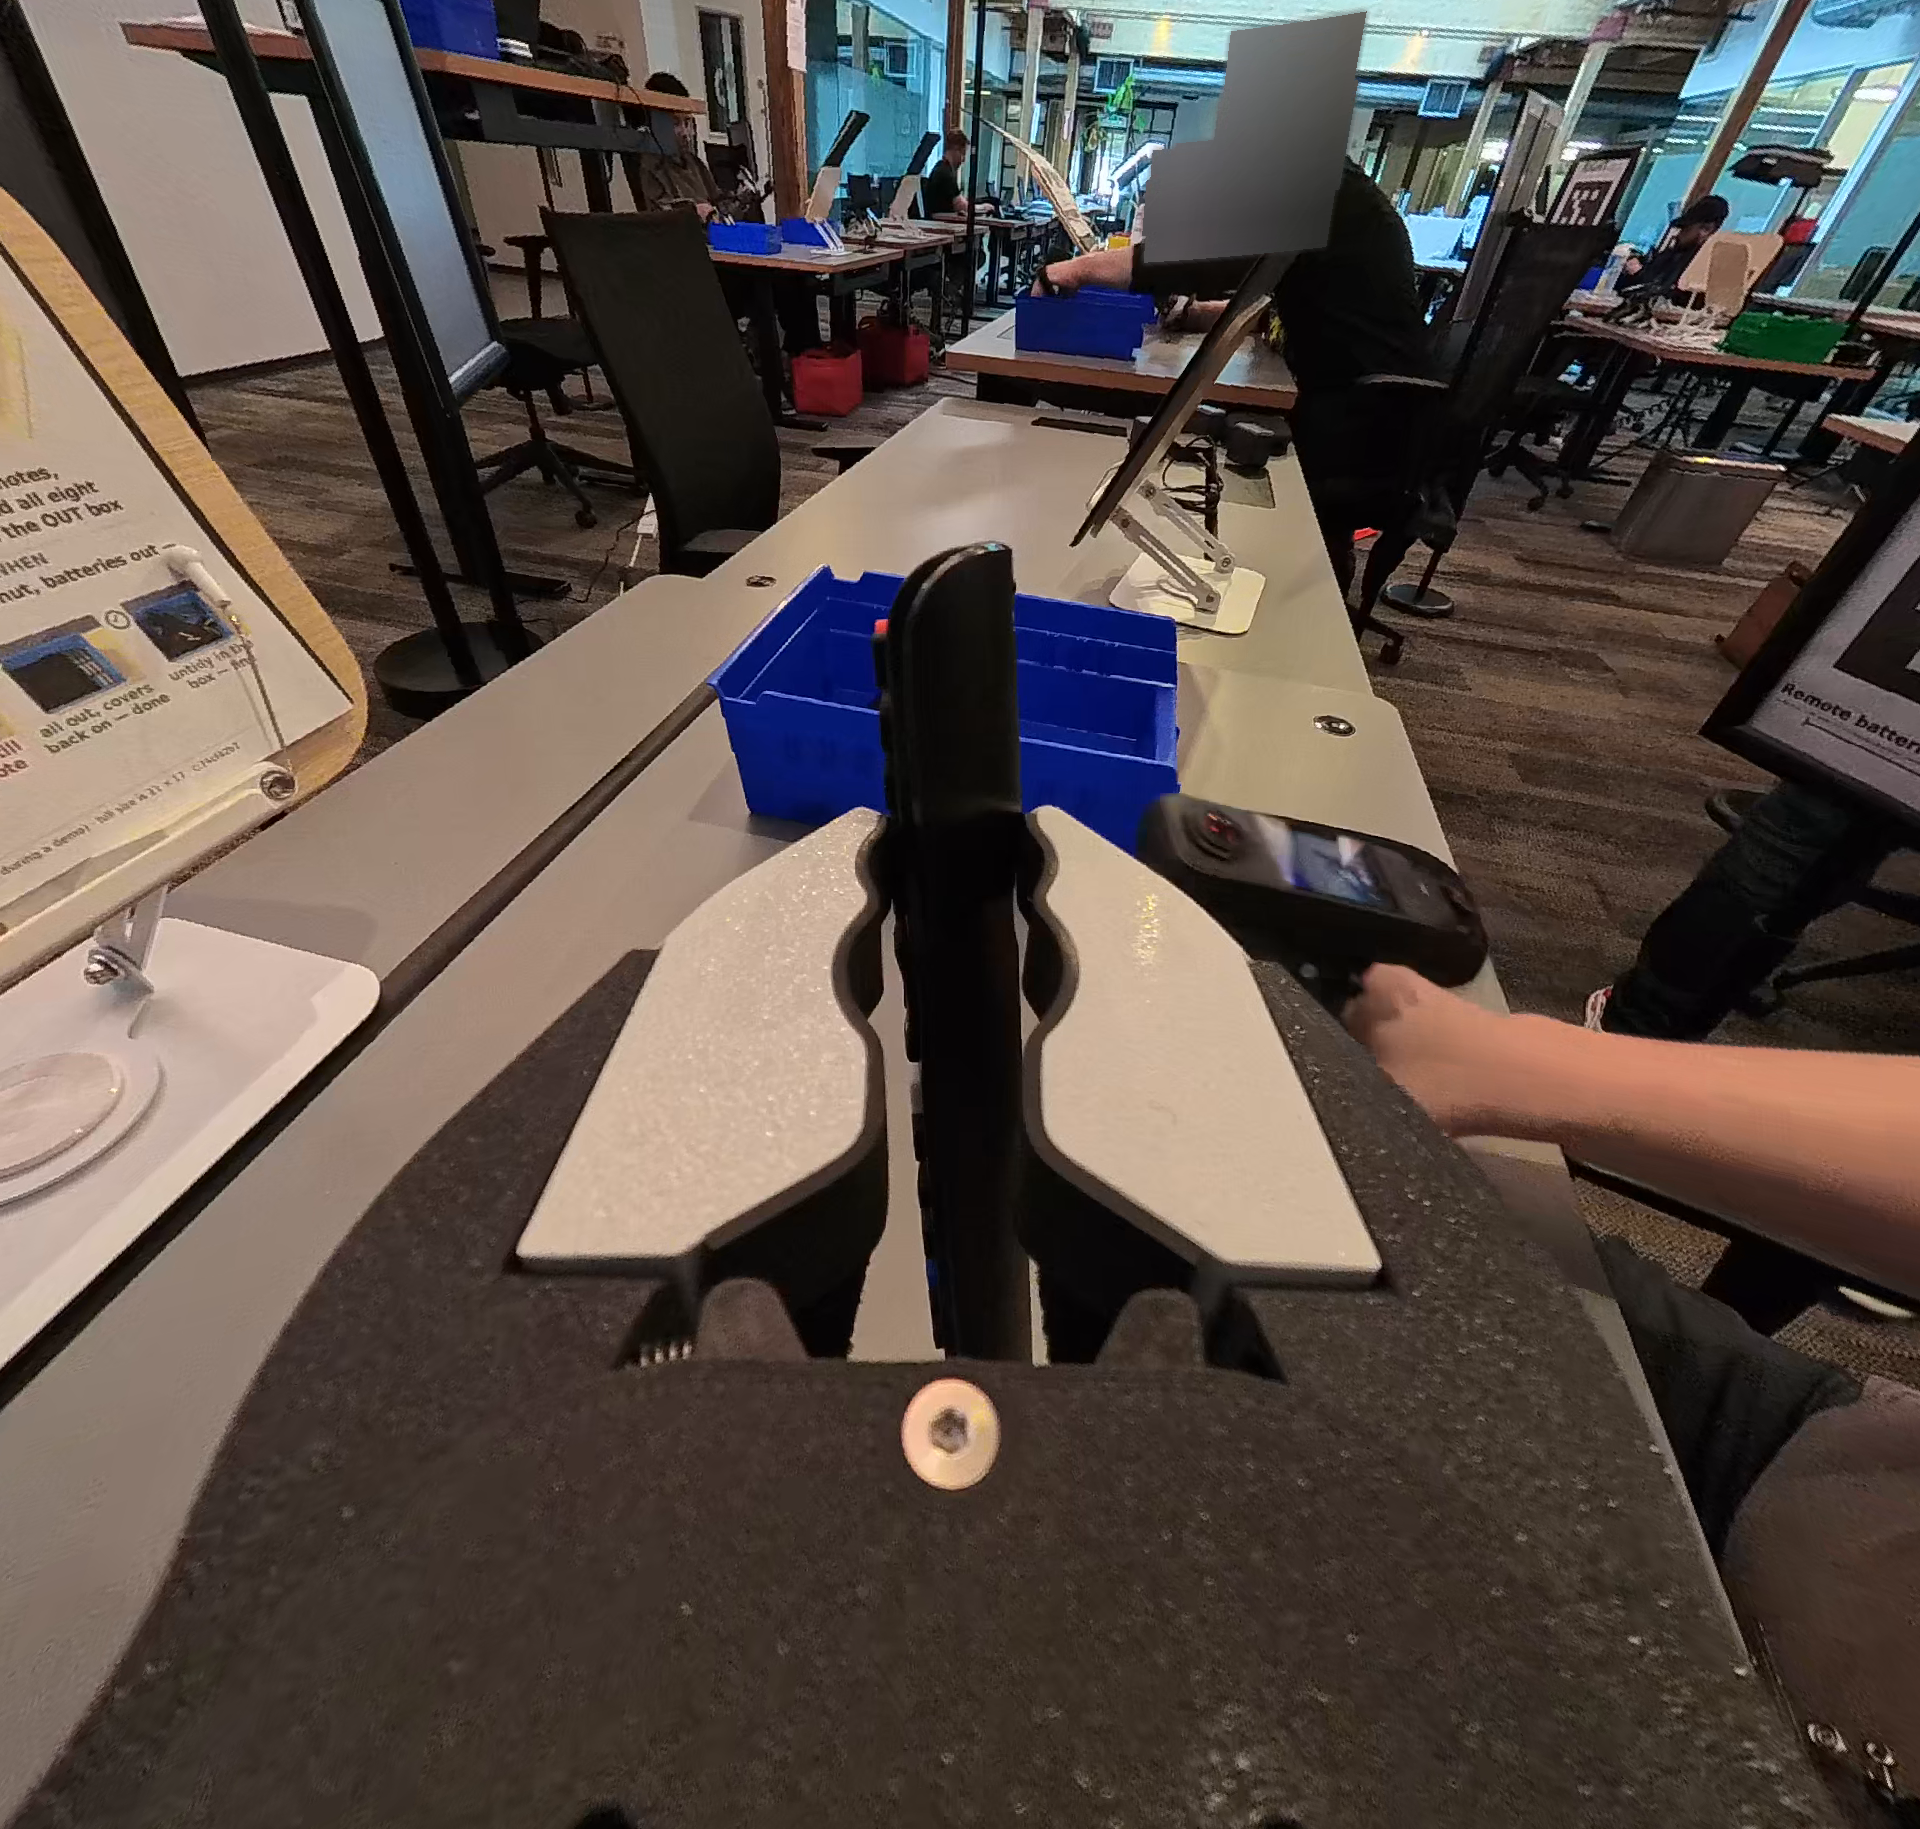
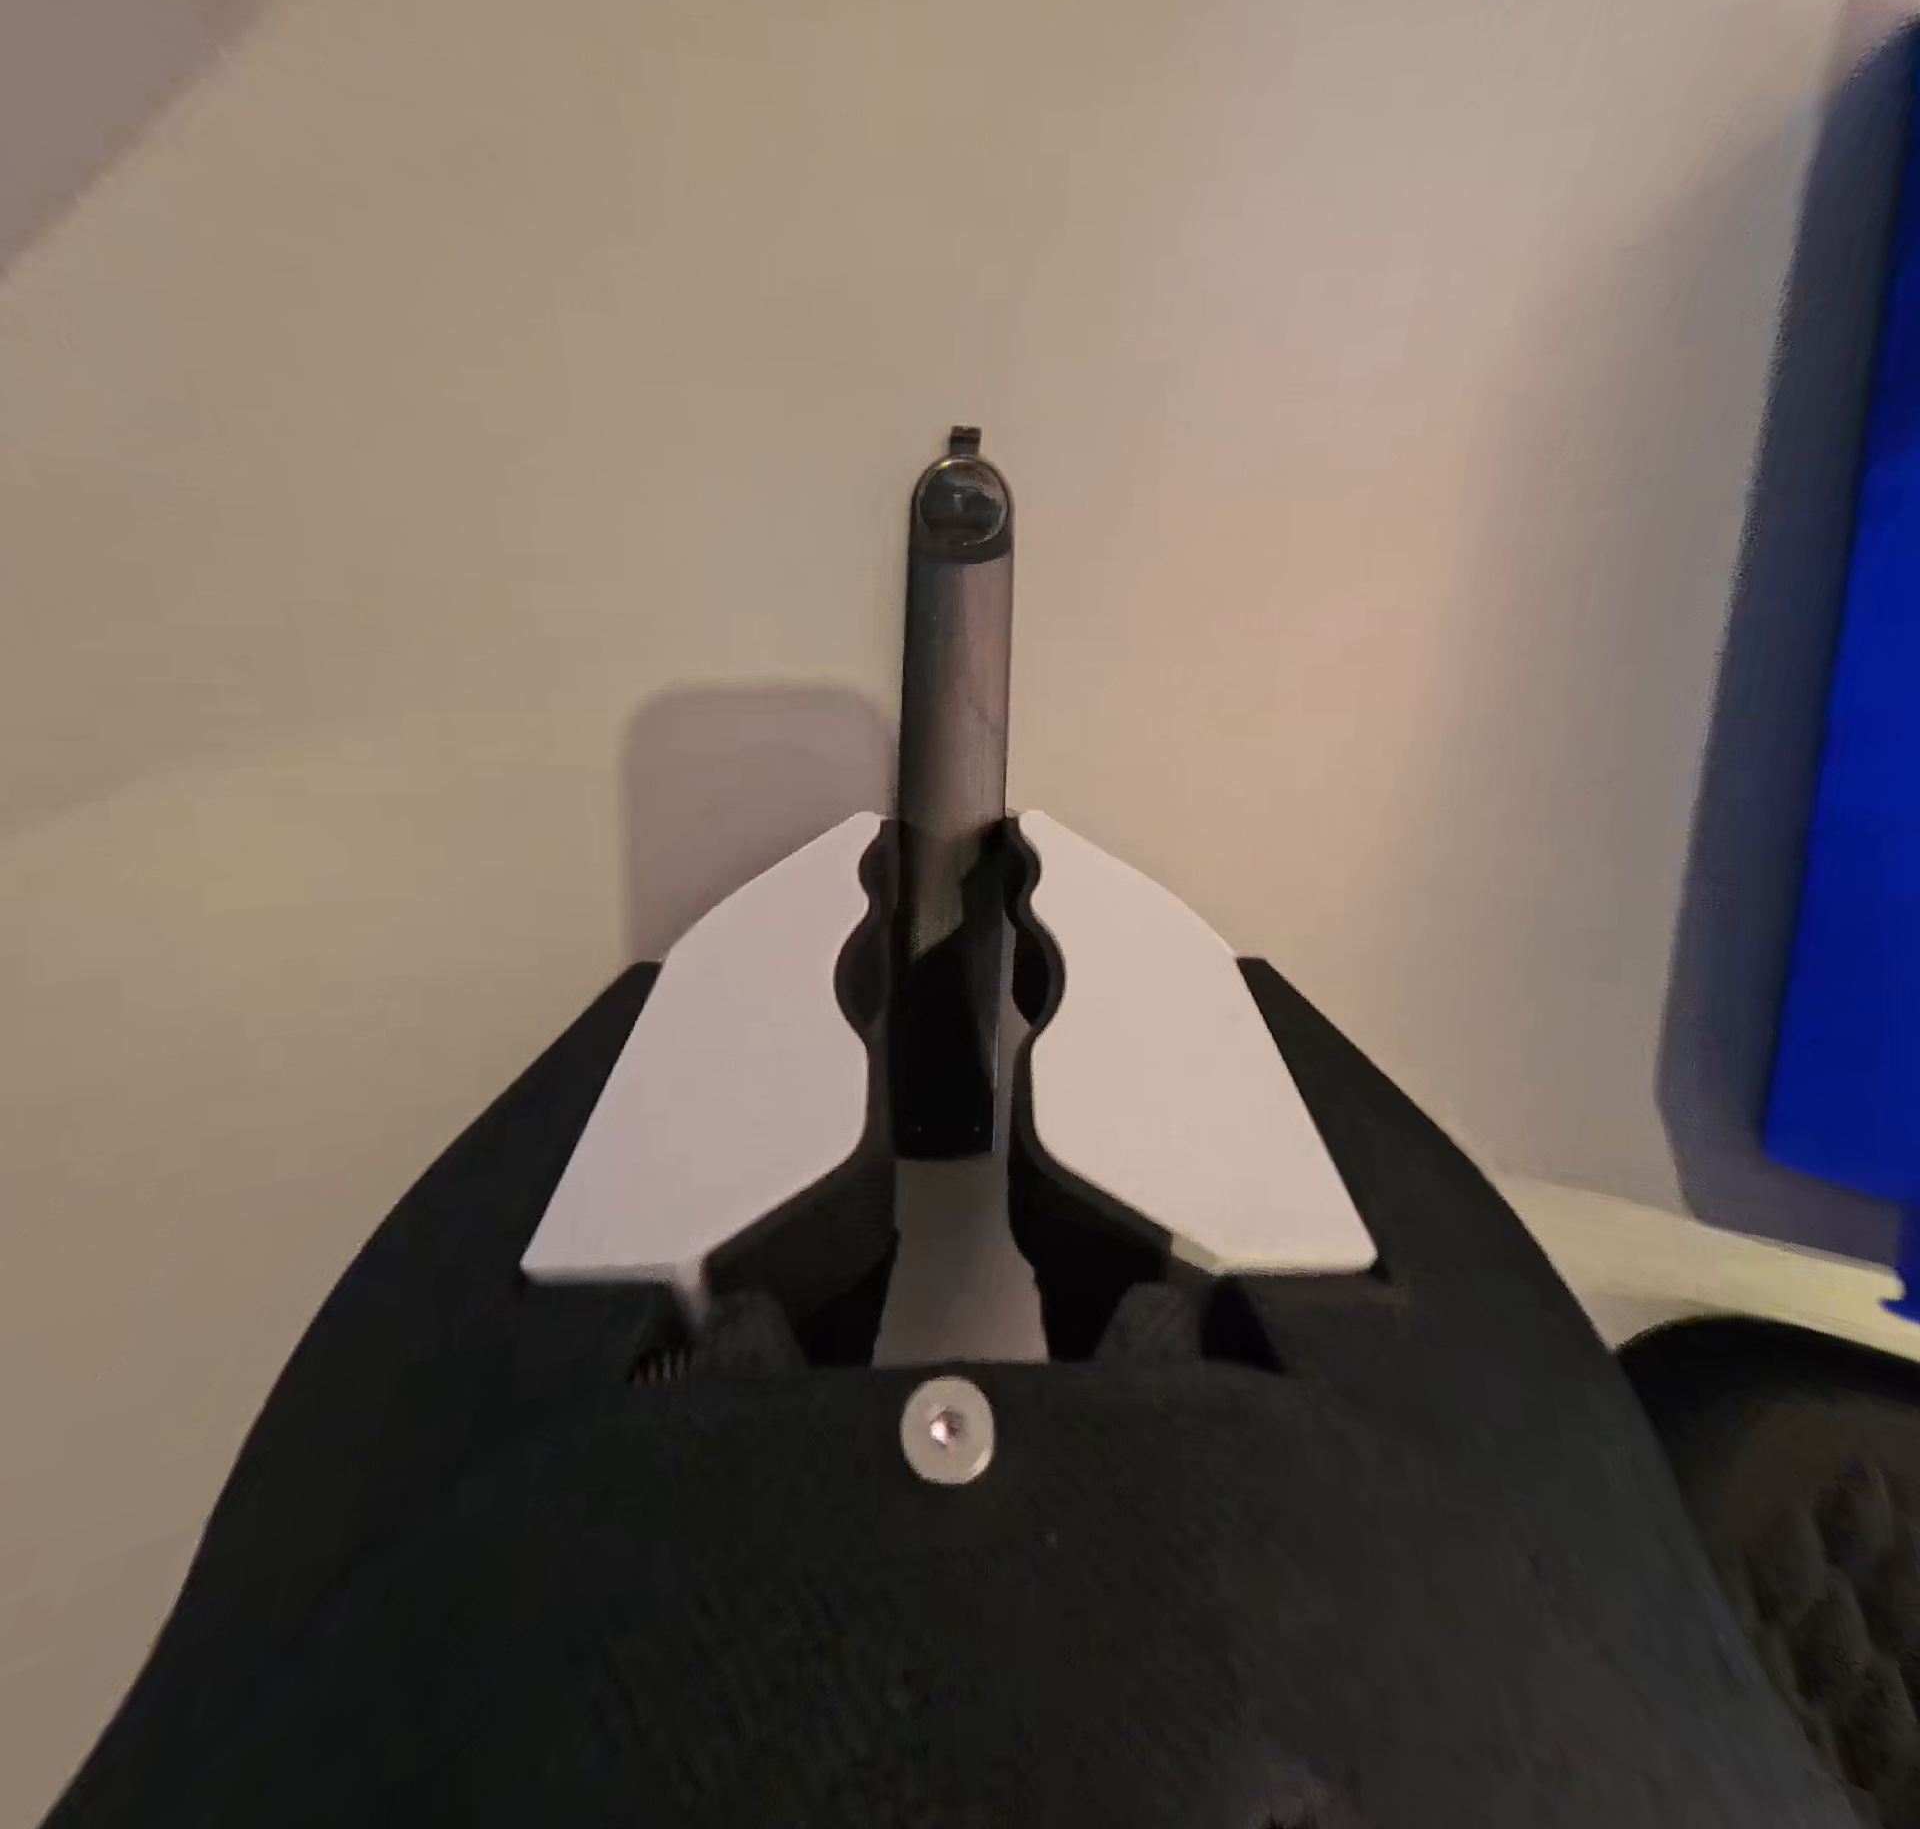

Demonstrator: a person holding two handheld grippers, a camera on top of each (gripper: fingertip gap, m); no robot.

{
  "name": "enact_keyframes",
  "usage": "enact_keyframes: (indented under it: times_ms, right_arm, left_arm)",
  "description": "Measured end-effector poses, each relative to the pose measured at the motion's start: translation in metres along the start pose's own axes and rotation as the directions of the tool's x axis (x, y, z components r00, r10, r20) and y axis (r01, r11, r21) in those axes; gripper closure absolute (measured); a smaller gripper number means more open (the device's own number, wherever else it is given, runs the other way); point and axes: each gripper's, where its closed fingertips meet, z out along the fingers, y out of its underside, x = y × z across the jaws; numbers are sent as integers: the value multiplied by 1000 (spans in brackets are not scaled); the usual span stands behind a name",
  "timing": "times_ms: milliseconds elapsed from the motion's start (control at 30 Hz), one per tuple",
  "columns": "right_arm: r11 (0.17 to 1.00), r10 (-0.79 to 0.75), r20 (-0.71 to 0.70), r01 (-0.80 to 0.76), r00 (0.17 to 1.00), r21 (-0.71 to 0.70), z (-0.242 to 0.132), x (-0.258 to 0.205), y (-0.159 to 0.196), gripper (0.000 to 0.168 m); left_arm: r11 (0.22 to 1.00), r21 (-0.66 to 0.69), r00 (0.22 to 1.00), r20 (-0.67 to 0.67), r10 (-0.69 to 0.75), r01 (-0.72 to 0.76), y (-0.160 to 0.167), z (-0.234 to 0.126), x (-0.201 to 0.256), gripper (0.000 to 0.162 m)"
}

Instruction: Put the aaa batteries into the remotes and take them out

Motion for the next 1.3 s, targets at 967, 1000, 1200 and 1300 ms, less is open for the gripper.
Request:
enact_keyframes:
  times_ms: [967, 1000, 1200, 1300]
  right_arm:
    - [757, -56, 469, -269, 881, 595, -78, -96, -162, 80]
    - [747, -31, 457, -283, 889, 601, -75, -97, -163, 84]
    - [766, 29, 452, -310, 891, 563, -49, -111, -166, 91]
    - [750, 45, 419, -307, 907, 585, -47, -107, -169, 101]
  left_arm:
    - [980, 81, 976, 106, -190, 181, 27, 25, -40, 140]
    - [983, 77, 972, 152, -178, 168, 30, 26, -45, 140]
    - [982, 65, 948, 254, -190, 179, 43, 34, -52, 139]
    - [979, 77, 939, 280, -201, 186, 48, 38, -53, 139]
